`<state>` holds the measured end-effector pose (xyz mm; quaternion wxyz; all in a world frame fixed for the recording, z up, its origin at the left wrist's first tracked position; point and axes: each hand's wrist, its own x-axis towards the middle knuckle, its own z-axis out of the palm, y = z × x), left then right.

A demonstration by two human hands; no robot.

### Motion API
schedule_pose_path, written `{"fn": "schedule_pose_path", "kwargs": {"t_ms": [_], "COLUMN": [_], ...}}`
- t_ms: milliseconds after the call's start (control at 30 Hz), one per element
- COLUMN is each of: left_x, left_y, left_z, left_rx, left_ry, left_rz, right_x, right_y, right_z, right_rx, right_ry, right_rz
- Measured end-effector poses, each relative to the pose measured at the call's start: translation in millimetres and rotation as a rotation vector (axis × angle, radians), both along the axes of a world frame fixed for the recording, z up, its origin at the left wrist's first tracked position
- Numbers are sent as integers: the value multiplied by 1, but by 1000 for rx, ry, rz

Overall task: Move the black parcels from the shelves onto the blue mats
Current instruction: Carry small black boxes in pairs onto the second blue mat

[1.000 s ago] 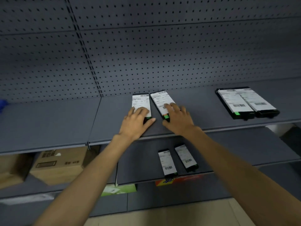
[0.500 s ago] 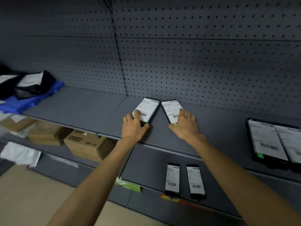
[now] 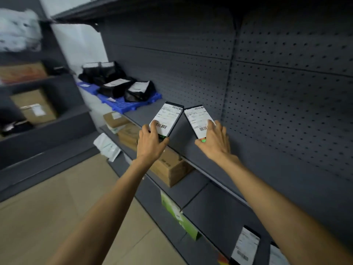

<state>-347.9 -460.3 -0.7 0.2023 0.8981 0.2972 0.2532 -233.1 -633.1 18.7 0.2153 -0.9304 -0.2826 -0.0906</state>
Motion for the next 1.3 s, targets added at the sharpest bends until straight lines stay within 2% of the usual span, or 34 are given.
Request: {"fn": "schedule_pose_path", "kwargs": {"t_ms": [267, 667, 900, 1300], "left_x": [-80, -137, -100, 24], "left_y": [154, 378, 477, 633], "left_z": [19, 32, 28, 41], "left_rx": [44, 91, 76, 61], "left_ry": [-56, -100, -98, -107], "left_rz": [222, 339, 333, 229], "right_x": [-49, -92, -58, 57], "right_y": [180, 412, 513, 660], "right_z": [23, 46, 46, 56], "right_rx": [25, 62, 56, 53], "right_ry": [-45, -55, -72, -70], "right_rz": [235, 334, 335, 253]}}
